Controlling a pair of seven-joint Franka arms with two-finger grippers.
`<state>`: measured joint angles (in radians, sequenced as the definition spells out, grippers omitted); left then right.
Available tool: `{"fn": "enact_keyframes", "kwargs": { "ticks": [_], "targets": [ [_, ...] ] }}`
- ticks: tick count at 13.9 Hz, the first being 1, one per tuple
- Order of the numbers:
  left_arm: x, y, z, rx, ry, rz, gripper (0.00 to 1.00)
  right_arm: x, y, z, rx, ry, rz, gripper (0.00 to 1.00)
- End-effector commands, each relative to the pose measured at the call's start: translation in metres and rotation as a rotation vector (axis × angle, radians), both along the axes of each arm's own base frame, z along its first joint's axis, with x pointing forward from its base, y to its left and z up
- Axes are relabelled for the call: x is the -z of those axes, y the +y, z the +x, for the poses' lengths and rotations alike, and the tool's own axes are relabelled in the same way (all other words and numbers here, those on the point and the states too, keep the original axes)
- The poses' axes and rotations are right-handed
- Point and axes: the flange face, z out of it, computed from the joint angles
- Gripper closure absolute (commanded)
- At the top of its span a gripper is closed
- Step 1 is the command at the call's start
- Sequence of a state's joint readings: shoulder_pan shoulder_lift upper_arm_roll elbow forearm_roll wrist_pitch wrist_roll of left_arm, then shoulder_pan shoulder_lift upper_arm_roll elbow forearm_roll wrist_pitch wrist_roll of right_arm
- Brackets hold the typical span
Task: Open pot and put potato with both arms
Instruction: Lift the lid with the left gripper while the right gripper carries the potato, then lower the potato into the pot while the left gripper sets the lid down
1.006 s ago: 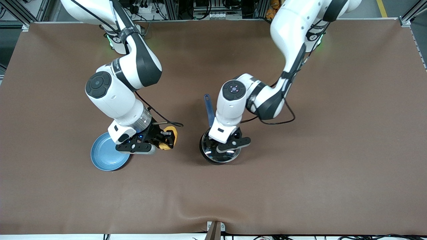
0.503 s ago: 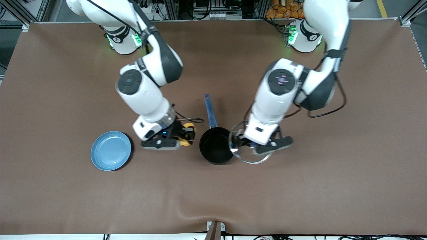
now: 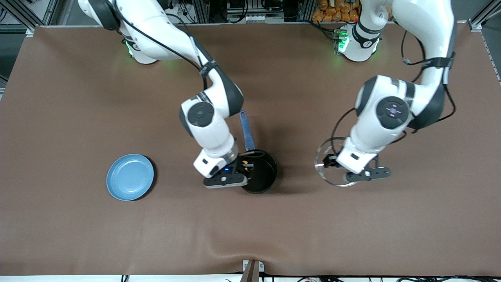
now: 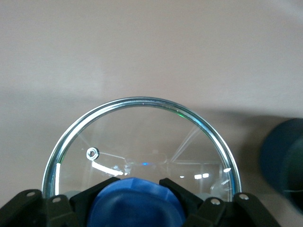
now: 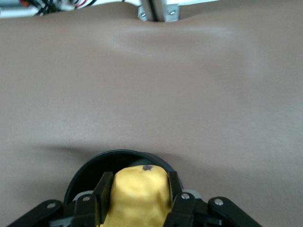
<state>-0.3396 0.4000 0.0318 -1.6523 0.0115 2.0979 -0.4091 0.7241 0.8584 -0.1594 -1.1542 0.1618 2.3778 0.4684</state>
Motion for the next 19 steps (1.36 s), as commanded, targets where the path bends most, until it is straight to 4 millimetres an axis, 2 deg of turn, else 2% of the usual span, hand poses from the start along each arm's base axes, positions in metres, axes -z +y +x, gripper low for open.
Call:
{"fn": "enact_keyframes", "kwargs": {
  "ticks": [1,2,6,9,13,17,19],
  "targets": [
    [0.008,0.034,0.001,0.024,0.024,-0.030,0.76,0.021,0.016,0.003,-0.081,-0.054,-0.034,1.00],
    [0.014,0.043,0.005,0.026,0.027,-0.028,0.76,0.030,0.023,-0.001,-0.093,-0.061,-0.033,1.00],
    [0.080,0.051,0.022,0.024,0.013,-0.024,0.76,0.061,0.045,-0.020,-0.127,-0.045,-0.051,1.00],
    [0.112,0.054,0.027,0.029,-0.004,-0.015,0.76,0.084,0.048,-0.026,-0.135,-0.023,-0.069,1.00],
    [0.138,0.055,0.030,0.044,-0.017,-0.013,0.76,0.102,0.051,-0.028,-0.138,-0.048,-0.057,1.00],
    [0.153,0.059,0.031,0.059,-0.022,0.006,0.76,0.112,0.056,-0.031,-0.144,-0.057,-0.051,1.00],
    [0.160,0.069,0.033,0.066,-0.018,0.028,0.76,0.114,0.056,-0.032,-0.143,-0.056,-0.052,1.00]
  ]
}}
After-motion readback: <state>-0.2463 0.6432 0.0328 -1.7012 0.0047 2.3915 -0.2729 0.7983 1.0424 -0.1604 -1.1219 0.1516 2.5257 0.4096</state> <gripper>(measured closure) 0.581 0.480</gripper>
